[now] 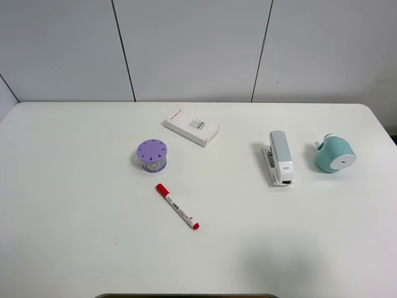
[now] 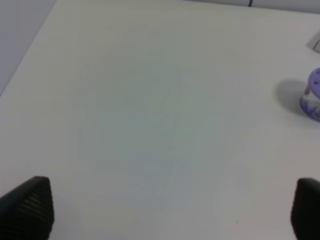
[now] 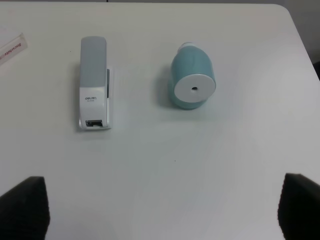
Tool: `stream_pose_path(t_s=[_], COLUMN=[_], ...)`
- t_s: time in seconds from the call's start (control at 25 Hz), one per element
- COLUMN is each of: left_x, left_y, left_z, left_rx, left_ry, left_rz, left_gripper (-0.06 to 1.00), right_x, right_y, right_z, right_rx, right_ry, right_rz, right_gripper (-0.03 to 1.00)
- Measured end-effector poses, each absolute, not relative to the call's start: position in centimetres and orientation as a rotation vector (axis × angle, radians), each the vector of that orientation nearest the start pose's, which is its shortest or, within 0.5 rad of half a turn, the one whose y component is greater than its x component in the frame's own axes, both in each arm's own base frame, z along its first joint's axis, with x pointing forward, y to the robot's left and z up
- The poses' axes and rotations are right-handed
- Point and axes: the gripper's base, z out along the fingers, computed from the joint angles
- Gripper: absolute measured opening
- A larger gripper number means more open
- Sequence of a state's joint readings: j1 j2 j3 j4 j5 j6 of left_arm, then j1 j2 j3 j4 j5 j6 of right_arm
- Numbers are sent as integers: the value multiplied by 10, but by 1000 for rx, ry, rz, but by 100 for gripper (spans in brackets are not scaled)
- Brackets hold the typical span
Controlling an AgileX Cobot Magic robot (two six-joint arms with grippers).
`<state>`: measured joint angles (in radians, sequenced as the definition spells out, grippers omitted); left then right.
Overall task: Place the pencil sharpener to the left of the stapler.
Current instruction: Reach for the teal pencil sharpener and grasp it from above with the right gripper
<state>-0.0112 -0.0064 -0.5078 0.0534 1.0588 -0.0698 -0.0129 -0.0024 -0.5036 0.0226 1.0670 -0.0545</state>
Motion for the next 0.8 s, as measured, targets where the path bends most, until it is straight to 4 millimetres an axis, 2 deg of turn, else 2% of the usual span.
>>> stream_pose_path(t_s=[0.8], left_x=[-7], left_y=[4], left_z=[280], left_rx=[-62], left_ry=[2026], left_rz=[13], left_gripper=[95], right_x=[-6], right_y=[2], right_z=[278], right_rx=[-44], right_ry=[2044], right_rz=[-15], right_gripper=[90])
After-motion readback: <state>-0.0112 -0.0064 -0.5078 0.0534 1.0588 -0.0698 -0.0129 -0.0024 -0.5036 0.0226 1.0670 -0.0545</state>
